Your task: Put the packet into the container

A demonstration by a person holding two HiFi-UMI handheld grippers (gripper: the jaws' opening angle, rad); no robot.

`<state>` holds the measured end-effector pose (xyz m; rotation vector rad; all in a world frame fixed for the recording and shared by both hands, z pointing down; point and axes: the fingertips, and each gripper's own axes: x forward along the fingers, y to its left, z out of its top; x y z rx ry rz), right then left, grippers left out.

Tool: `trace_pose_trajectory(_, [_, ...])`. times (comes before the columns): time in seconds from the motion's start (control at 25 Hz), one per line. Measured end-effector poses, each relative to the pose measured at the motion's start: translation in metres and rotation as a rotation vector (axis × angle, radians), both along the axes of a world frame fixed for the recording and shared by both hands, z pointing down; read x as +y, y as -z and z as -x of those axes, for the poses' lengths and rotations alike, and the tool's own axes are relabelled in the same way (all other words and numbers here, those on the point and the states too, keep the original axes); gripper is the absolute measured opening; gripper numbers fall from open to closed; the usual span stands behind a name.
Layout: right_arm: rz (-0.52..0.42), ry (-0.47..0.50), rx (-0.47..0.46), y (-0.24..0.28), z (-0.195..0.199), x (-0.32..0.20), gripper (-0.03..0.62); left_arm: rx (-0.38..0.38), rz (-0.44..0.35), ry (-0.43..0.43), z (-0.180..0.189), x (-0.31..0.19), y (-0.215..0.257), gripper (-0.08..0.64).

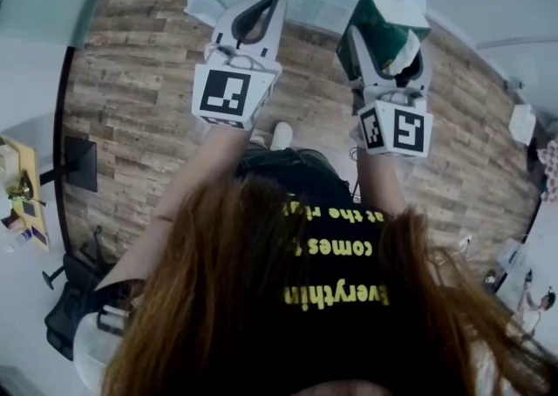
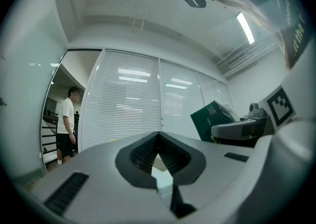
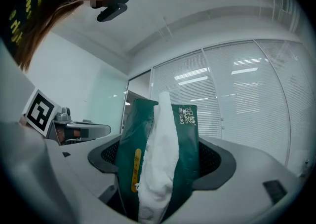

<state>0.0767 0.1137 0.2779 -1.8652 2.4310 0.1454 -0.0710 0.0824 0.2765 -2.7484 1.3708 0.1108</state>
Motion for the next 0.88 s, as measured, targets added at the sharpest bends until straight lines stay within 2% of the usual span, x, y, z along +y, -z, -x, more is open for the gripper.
trace_pose_trajectory(0.2, [-0.002, 0.010, -0.006, -0.002, -0.008, -0.006, 0.400, -0.002, -0.001, 0.001, -0.013, -0.005, -0.002, 0.002])
trace_pose_trajectory(0.52, [0.000, -0.019, -0.027, -0.005, -0.025, -0.011, 0.400, -0.011, -0.024, 0.033, -0.011, -0.017, -0.002, 0.002])
trace_pose_trajectory(0.76, [0.010, -0.035, -0.034, -0.008, -0.026, -0.027, 0.400, -0.022, 0.024, 0.045, 0.000, -0.037, -0.015, 0.002])
trace_pose_trajectory(0.88, [0.017, -0.047, -0.033, -0.010, -0.027, -0.036, 0.400, -0.020, 0.020, 0.043, 0.002, -0.048, -0.016, 0.002])
